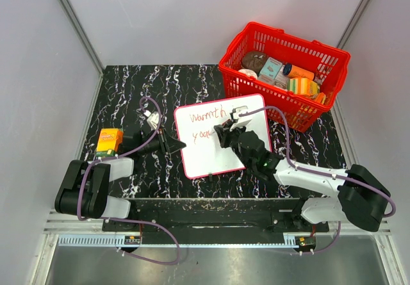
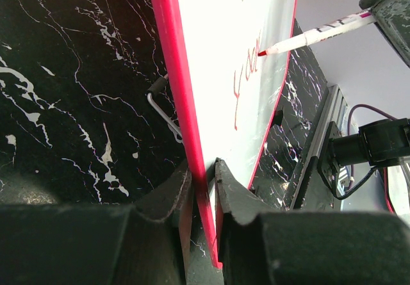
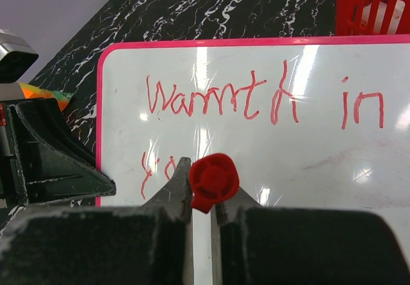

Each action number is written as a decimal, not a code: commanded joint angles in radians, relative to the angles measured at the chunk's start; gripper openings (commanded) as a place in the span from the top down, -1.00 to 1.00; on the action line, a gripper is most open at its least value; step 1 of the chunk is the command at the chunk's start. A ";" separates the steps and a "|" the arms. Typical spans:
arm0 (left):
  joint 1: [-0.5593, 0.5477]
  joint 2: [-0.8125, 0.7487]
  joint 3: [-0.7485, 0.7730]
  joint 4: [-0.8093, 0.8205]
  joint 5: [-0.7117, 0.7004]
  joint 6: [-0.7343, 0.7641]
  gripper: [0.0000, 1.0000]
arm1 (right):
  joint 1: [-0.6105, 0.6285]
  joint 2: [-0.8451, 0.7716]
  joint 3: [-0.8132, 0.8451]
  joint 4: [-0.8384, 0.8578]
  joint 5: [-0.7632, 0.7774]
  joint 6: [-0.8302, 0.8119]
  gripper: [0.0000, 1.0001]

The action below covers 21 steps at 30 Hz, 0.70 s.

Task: Write a sentence on the whiteboard
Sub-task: Write on the whiteboard with the whiteboard.

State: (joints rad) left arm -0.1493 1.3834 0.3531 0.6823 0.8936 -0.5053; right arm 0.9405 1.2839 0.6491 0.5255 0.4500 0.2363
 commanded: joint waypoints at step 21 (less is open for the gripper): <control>-0.012 -0.003 0.026 0.030 -0.016 0.067 1.00 | -0.009 0.018 0.050 0.013 0.036 -0.025 1.00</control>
State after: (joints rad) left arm -0.1493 1.3834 0.3531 0.6819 0.8928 -0.5053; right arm 0.9405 1.2827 0.6479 0.5186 0.4496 0.2379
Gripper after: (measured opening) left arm 0.197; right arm 0.099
